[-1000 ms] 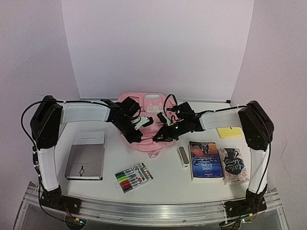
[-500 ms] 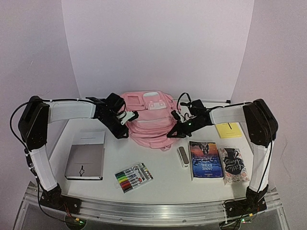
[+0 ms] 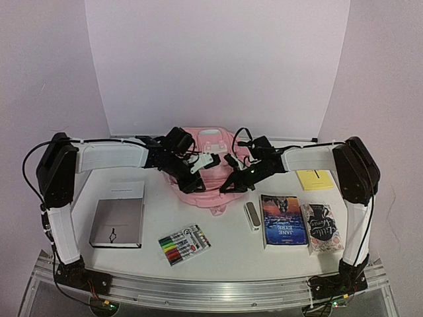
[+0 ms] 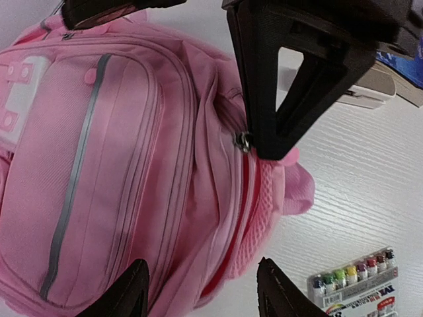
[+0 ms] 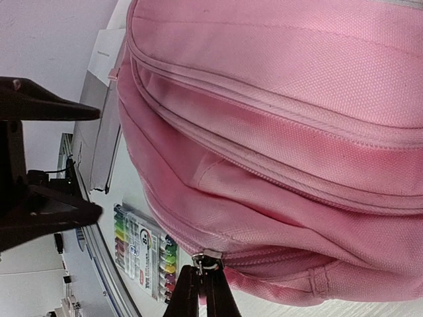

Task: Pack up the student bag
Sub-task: Unzip the student bag at the center of the board.

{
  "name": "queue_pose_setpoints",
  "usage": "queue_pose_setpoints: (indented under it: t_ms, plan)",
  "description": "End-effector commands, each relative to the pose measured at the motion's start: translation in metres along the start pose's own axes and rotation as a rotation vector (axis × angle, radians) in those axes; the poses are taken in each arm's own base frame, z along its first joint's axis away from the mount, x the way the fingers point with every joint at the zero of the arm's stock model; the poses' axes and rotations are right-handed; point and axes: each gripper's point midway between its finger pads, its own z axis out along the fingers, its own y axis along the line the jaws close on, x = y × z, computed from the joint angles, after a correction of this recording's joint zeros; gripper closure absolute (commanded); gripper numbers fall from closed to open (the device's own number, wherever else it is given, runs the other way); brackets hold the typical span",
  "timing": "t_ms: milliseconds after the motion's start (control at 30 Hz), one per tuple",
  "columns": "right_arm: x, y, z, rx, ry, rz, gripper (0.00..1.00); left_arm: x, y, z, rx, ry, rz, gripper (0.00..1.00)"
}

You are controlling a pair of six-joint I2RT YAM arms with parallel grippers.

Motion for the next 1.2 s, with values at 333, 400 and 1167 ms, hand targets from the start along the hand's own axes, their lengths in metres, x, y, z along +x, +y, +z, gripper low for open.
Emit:
queue_pose_setpoints:
  t_ms: [333,400,1167]
  plan:
    - [-0.013,0.032,-0.011,-0.079,-0.029,-0.037,1.00,0.002,0.006,0.044,-0.033,0.039,0.076,0.88]
    - [-0.012,0.023,-0.014,-0.060,-0.034,-0.031,1.00,0.006,0.003,0.035,-0.032,0.053,0.075,0.98]
    - [-0.043,-0.091,-0.071,0.241,-0.144,-0.003,1.00,0.074,0.064,-0.054,-0.232,0.089,-0.050,1.00]
